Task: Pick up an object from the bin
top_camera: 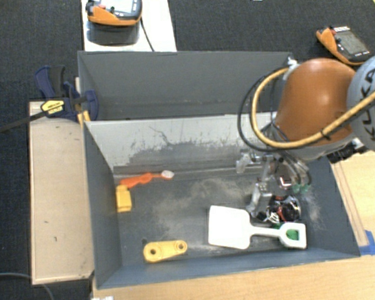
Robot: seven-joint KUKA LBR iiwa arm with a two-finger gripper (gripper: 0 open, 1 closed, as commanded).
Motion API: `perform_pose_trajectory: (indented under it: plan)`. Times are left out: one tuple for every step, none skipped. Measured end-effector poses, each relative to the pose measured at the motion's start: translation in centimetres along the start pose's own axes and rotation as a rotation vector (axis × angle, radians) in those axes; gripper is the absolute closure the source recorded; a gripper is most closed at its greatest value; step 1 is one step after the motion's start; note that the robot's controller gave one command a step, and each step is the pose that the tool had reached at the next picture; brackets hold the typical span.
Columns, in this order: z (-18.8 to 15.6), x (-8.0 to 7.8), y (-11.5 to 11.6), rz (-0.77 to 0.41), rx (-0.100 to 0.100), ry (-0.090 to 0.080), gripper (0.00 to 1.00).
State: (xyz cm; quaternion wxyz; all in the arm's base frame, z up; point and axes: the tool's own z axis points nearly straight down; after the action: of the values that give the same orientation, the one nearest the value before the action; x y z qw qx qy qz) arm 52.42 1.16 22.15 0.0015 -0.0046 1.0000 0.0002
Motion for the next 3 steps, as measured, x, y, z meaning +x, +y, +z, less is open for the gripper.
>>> perform_pose_trajectory:
  plan:
    - [3.1,-3.2,2.0,-0.204,0.002,-0.011,0.00]
    - [3.6,-0.4,1.5,-0.160,0.000,-0.002,0.00]
    - [5.5,-0.7,2.4,0.026,-0.002,-0.002,0.00]
